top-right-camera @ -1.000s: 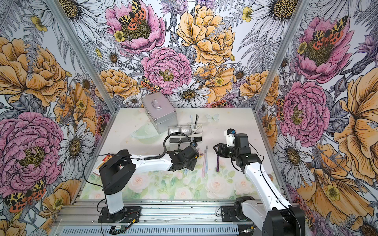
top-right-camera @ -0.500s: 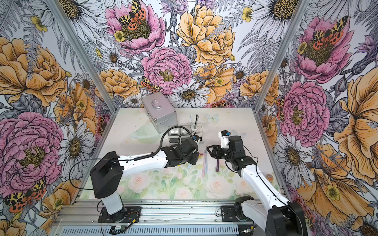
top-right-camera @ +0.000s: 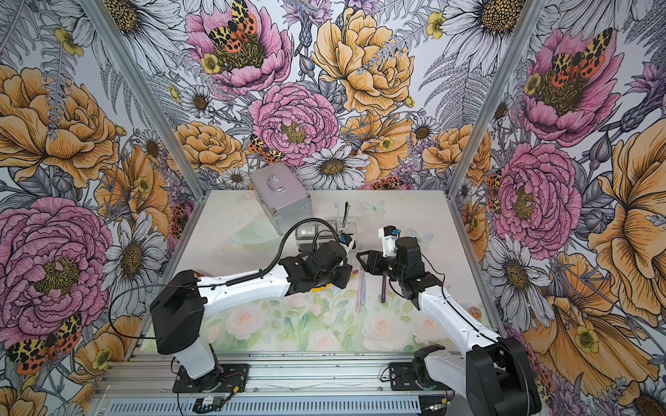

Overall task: Place the toothbrush into the toothbrush holder
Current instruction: Pick up the toothbrush from the center of the board.

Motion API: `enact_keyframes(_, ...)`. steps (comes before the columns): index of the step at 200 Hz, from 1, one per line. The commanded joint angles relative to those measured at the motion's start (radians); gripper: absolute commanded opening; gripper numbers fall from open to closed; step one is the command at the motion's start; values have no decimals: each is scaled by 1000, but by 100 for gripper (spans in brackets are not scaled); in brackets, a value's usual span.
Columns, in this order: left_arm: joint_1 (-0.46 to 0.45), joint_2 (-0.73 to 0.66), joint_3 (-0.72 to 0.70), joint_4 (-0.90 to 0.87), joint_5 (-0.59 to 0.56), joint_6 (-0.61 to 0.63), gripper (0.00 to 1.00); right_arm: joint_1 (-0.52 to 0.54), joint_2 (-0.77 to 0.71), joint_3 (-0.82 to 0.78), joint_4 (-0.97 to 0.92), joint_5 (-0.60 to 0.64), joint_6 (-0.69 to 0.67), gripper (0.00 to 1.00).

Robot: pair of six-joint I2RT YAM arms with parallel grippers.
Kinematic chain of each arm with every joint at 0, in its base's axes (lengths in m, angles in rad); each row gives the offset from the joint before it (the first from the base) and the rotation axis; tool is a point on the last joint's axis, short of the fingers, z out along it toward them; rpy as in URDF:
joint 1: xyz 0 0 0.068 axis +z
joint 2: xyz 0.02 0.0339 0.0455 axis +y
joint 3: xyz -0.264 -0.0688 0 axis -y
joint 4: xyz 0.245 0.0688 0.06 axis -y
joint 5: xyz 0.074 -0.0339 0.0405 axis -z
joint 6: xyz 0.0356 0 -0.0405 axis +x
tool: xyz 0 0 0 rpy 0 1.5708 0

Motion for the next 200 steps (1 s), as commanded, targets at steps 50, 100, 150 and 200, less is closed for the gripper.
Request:
enact_keyframes(50, -35, -50, 22, 58, 12, 2, 0, 14, 55, 50, 74, 0, 32, 47)
enact_keyframes(100, -40, -31, 36, 72, 0, -1, 0, 13, 58, 40, 105, -13, 61, 34)
enact_keyframes(150, -39, -8, 46, 90, -13, -3, 0, 14, 51, 20, 128, -25, 75, 9)
enact_keyframes(200, -35, 3, 44, 93, -19, -4, 0, 12, 72, 17, 117, -10, 75, 0)
